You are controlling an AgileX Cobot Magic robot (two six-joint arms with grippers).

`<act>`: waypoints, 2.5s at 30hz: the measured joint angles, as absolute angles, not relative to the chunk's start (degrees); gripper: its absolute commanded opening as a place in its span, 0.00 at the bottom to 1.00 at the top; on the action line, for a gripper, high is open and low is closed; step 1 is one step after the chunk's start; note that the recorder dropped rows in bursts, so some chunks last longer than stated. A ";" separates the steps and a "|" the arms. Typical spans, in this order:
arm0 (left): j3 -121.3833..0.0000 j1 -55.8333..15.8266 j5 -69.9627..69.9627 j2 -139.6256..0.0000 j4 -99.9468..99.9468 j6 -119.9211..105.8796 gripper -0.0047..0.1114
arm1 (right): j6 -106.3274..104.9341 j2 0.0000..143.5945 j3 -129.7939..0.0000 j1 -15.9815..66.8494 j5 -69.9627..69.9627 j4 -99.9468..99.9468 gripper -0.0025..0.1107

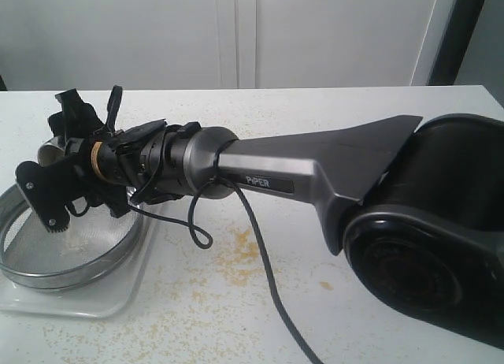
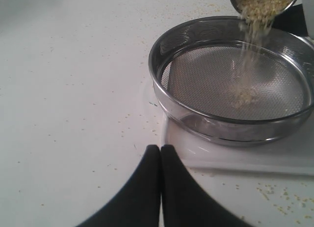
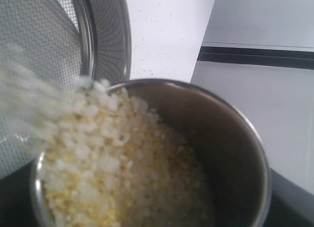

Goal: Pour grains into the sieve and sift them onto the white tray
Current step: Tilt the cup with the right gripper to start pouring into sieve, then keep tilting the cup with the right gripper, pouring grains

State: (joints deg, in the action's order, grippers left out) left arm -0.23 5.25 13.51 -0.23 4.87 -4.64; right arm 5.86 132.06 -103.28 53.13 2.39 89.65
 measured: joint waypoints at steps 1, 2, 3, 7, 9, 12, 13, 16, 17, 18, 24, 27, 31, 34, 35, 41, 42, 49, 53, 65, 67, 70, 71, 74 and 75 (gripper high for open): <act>-0.23 5.25 13.51 -0.23 4.87 -4.64 0.04 | 5.86 132.16 -103.28 53.13 2.39 89.73 0.02; -0.23 5.25 13.51 -0.23 4.87 -4.64 0.04 | 5.76 132.41 -103.28 53.13 2.39 89.79 0.02; -0.23 5.25 13.51 -0.23 4.87 -4.64 0.04 | 5.76 132.52 -103.28 53.13 2.54 89.90 0.02; -0.23 5.25 13.51 -0.23 4.87 -4.64 0.04 | 5.39 133.87 -103.52 53.13 3.66 89.94 0.02; -0.23 5.25 13.51 -0.23 4.87 -4.64 0.04 | 5.39 134.66 -103.74 53.13 3.89 89.94 0.02; -0.23 5.25 13.51 -0.23 4.87 -4.64 0.04 | 5.29 135.20 -104.01 53.13 4.12 89.94 0.02; -0.23 5.25 13.51 -0.23 4.87 -4.64 0.04 | 5.29 135.23 -104.01 53.13 4.12 89.94 0.02; -0.23 5.25 13.51 -0.23 4.87 -4.64 0.04 | 5.29 135.34 -104.10 53.13 4.21 90.03 0.02; -0.23 5.25 13.51 -0.23 4.87 -4.64 0.04 | 5.29 135.34 -104.10 53.13 4.21 90.03 0.02; -0.23 5.25 13.51 -0.23 4.87 -4.64 0.04 | 5.29 135.34 -104.22 53.13 4.21 90.03 0.02; -0.23 5.25 13.51 -0.23 4.87 -4.64 0.04 | 5.29 135.34 -104.22 53.13 4.72 90.03 0.02; -0.23 5.25 13.51 -0.23 4.87 -4.64 0.04 | 5.29 135.34 -104.22 53.13 6.31 90.15 0.02; -0.23 5.25 13.51 -0.23 4.87 -4.64 0.04 | 5.29 135.34 -104.22 53.13 6.92 90.37 0.02; -0.23 5.25 13.51 -0.23 4.87 -4.64 0.04 | 5.29 135.34 -104.22 53.37 6.92 90.72 0.02; -0.23 5.25 13.51 -0.23 4.87 -4.64 0.04 | 5.29 135.34 -104.22 53.37 6.92 90.83 0.02; -0.23 5.25 13.51 -0.23 4.87 -4.64 0.04 | 5.29 135.01 -104.22 53.73 7.04 90.95 0.02; -0.23 5.25 13.51 -0.23 4.87 -4.64 0.04 | 5.29 135.01 -104.22 53.73 7.63 90.95 0.02; -0.23 5.25 13.51 -0.23 4.87 -4.64 0.04 | 5.29 134.97 -104.22 53.73 9.89 90.95 0.02; -0.23 5.25 13.51 -0.23 4.87 -4.64 0.04 | 5.16 134.97 -104.22 53.84 9.89 90.95 0.02; -0.23 5.25 13.51 -0.23 4.87 -4.64 0.04 | 5.16 134.97 -104.22 54.27 9.89 90.95 0.02; -0.23 5.25 13.51 -0.23 4.87 -4.64 0.04 | 5.16 134.97 -104.22 54.27 9.89 90.95 0.02; -0.23 5.25 13.51 -0.23 4.87 -4.64 0.04 | 5.16 134.97 -104.22 54.54 9.89 90.95 0.02; -0.23 5.25 13.51 -0.23 4.87 -4.64 0.04 | 5.16 134.97 -104.22 54.57 9.89 90.95 0.02; -0.23 5.25 13.51 -0.23 4.87 -4.64 0.04 | 5.16 134.97 -104.22 54.89 9.89 90.95 0.02; -0.23 5.25 13.51 -0.23 4.87 -4.64 0.04 | 5.03 134.97 -104.22 54.89 9.89 90.95 0.02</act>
State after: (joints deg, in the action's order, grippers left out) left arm -0.23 5.25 13.51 -0.23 4.87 -4.64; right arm 5.03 134.97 -104.22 54.89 9.89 90.95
